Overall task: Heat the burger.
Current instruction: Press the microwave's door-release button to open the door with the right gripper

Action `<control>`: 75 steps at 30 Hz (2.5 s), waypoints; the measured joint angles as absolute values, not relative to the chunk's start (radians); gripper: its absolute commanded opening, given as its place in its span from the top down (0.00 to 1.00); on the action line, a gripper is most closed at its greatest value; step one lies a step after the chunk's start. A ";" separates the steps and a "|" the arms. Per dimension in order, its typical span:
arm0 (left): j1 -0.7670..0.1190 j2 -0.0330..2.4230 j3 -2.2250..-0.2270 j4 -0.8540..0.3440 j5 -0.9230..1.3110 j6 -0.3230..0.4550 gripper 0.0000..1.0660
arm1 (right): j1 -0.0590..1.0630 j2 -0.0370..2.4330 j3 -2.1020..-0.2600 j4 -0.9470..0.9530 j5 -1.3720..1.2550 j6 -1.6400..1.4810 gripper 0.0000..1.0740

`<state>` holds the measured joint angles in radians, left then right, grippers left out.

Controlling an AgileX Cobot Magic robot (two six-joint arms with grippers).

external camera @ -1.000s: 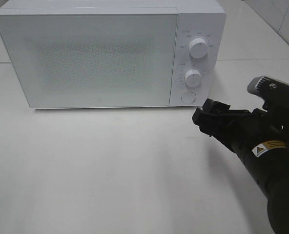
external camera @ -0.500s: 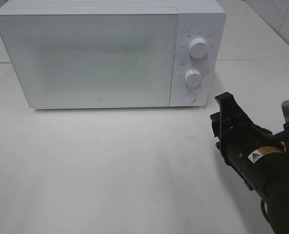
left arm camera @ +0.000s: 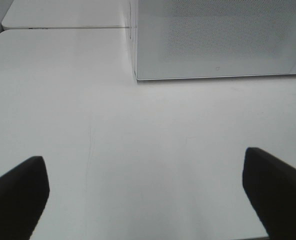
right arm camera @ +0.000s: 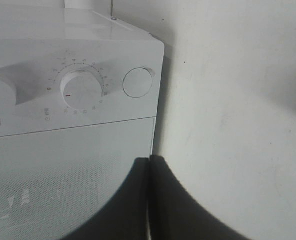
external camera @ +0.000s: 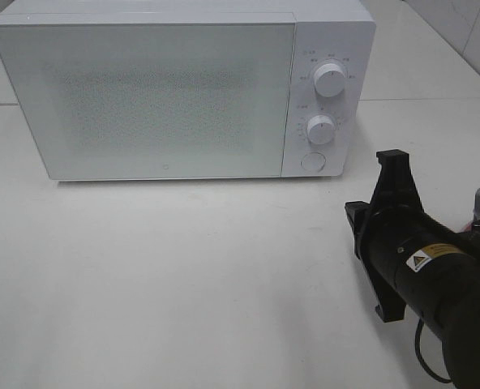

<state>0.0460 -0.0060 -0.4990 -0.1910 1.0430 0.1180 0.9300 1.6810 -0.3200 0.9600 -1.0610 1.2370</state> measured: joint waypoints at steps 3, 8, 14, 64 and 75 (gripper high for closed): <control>0.046 -0.006 -0.499 -0.191 1.043 0.118 0.03 | 0.929 1.681 -0.324 0.956 -1.060 1.237 1.00; 0.046 -0.006 -0.499 -0.191 1.043 0.118 0.03 | 0.899 1.684 -0.359 0.921 -1.060 1.246 0.99; 0.046 -0.006 -0.499 -0.191 1.043 0.118 0.03 | 0.864 1.726 -0.381 0.861 -1.061 1.298 0.99; 0.046 -0.006 -0.499 -0.191 1.043 0.118 0.03 | 0.567 2.082 -0.795 0.658 -0.865 1.366 1.00; 0.046 -0.006 -0.499 -0.190 1.043 0.118 0.03 | 0.565 2.122 -0.838 0.687 -0.868 1.347 1.00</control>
